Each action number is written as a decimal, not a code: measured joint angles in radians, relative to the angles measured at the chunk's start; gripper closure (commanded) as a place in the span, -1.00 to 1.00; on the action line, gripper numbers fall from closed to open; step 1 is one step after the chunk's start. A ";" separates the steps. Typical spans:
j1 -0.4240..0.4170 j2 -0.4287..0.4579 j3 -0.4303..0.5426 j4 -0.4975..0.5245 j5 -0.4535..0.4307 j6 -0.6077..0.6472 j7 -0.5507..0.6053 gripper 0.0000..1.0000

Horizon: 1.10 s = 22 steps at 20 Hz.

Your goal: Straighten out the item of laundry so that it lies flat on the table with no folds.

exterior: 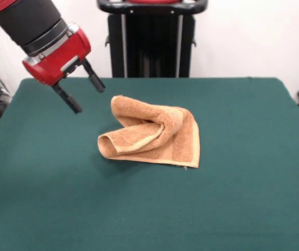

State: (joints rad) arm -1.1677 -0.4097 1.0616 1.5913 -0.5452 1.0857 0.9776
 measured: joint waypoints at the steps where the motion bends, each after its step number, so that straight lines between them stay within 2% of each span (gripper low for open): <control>1: -0.004 0.010 0.001 -0.006 -0.002 0.000 -0.005 -1.00; 8: -0.027 0.044 0.014 -0.010 -0.007 0.000 -0.054 -1.00; 16: -0.071 0.080 0.014 -0.035 -0.016 0.000 -0.177 -1.00; 22: -0.082 0.078 0.014 -0.043 -0.019 0.000 -0.219 -1.00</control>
State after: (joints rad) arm -1.2500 -0.3317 1.0752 1.5480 -0.5645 1.0857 0.7589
